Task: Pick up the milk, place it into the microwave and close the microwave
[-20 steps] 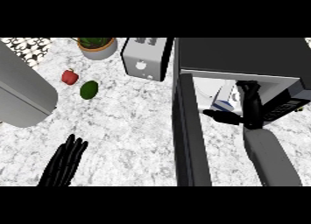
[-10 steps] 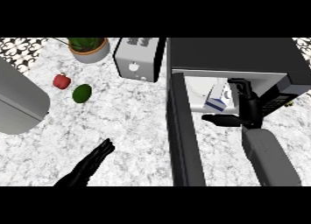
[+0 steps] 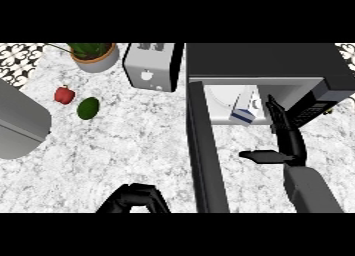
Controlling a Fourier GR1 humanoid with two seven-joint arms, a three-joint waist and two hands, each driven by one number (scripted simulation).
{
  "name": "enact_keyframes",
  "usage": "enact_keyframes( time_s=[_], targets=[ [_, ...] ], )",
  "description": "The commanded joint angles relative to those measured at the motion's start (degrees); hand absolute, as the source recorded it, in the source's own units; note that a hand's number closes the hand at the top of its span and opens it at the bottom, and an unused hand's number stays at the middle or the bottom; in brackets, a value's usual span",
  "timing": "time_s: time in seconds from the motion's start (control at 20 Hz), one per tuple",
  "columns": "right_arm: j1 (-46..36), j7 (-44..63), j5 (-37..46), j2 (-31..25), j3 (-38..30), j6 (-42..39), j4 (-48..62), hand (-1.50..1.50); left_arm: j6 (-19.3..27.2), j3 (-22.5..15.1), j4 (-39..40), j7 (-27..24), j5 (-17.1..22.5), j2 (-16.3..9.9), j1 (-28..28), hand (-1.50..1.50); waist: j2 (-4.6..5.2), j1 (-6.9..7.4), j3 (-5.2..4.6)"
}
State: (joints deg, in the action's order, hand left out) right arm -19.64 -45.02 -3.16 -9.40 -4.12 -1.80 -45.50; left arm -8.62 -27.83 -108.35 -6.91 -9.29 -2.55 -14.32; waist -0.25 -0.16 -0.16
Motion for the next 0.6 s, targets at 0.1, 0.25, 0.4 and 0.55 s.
enact_keyframes(
  time_s=[0.1,0.25,0.4,0.55],
  targets=[
    [9.36,0.14,-1.22,-3.63,0.23,-4.91,-7.47,-1.5,3.78,0.5,10.86,1.76,-5.01,2.46,12.16,1.5,0.21,-0.8,0.14],
    [12.58,1.94,-1.03,-3.54,1.44,-5.22,-12.55,-1.5,0.31,-2.61,16.52,1.5,-6.45,2.5,13.97,1.5,0.17,-0.86,0.12],
    [18.62,6.06,-2.8,-5.4,1.05,-6.63,-21.65,-1.5,1.46,-4.82,21.1,2.03,-3.1,2.52,16.93,1.5,0.16,-0.75,0.11],
    [25.19,5.75,-4.25,-7.06,0.59,-8.61,-28.73,-1.5,4.43,-9.55,25.26,1.12,-2.17,2.53,19.33,1.5,0.12,-1.13,0.09]
  ],
)
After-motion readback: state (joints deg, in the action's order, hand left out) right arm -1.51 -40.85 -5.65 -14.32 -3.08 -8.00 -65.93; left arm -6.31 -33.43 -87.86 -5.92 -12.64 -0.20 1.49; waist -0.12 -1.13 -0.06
